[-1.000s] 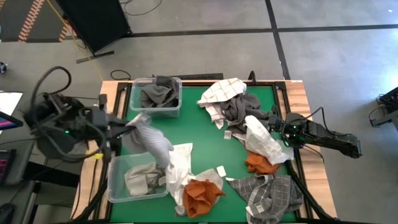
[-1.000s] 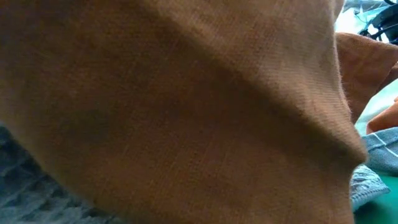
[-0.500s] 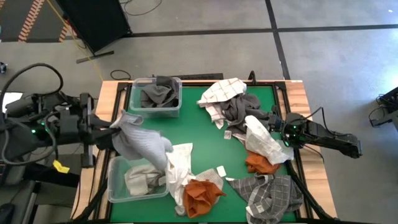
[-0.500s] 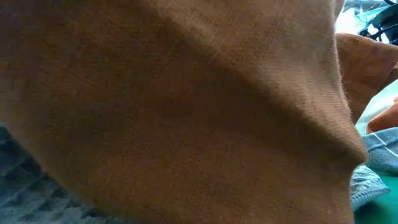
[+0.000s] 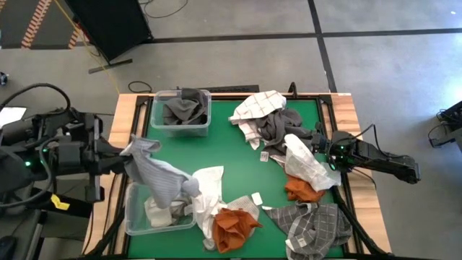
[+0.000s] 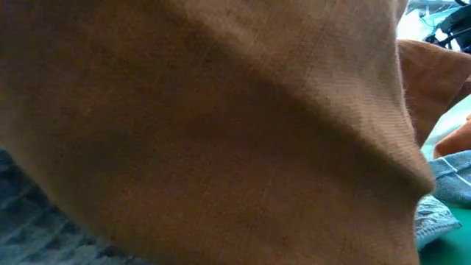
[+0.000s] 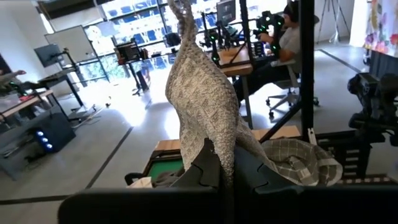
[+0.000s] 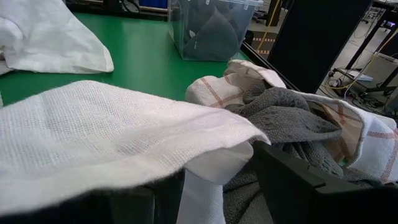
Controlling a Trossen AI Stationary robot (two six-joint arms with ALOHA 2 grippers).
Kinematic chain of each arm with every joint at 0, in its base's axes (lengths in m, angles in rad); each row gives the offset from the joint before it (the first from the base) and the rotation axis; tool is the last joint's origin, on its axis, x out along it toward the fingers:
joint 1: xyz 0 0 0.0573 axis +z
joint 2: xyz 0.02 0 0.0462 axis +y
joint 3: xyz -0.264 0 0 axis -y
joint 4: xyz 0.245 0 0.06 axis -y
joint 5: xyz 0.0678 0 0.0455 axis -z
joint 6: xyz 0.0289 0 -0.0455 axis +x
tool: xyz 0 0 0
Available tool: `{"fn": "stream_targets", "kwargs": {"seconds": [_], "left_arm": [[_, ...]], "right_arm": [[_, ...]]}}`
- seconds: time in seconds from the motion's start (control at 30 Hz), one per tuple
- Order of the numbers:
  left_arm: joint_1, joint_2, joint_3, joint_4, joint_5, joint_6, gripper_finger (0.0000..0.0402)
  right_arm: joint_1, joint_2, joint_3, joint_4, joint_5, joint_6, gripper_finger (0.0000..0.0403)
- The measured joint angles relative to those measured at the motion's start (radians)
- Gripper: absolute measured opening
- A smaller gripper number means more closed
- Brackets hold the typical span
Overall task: Sort towels by color in basket
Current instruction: Put the gray towel into the bottom transparent bin
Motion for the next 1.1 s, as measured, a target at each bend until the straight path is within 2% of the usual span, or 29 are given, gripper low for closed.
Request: {"fn": "stream_targets", "kwargs": {"seconds": [0.33, 0.43, 0.53, 0.67, 0.77, 0.83, 1.1], "left_arm": [[-0.047, 0.017, 0.000, -0.011, -0.011, -0.067, 0.0000], [-0.057, 0.033, 0.000, -0.067, 0.015, -0.143, 0.0000], [-0.056, 0.057, 0.000, -0.173, 0.043, -0.281, 0.0000], [-0.032, 0.101, -0.005, -0.308, 0.115, -0.516, 0.0000], [-0.009, 0.120, -0.048, -0.288, 0.174, -0.528, 0.0000], [0.015, 0.134, -0.079, -0.306, 0.214, -0.592, 0.0000], [0.178, 0.141, -0.312, -0.303, 0.497, -0.753, 0.0000]], "right_arm": [[0.000, 0.000, 0.000, 0.000, 0.000, 0.000, 0.0217], [0.000, 0.000, 0.000, 0.000, 0.000, 0.000, 0.0217], [0.000, 0.000, 0.000, 0.000, 0.000, 0.000, 0.0217], [0.000, 0.000, 0.000, 0.000, 0.000, 0.000, 0.0217], [0.000, 0.000, 0.000, 0.000, 0.000, 0.000, 0.0217], [0.000, 0.000, 0.000, 0.000, 0.000, 0.000, 0.0217], [0.000, 0.000, 0.000, 0.000, 0.000, 0.000, 0.0217]]}}
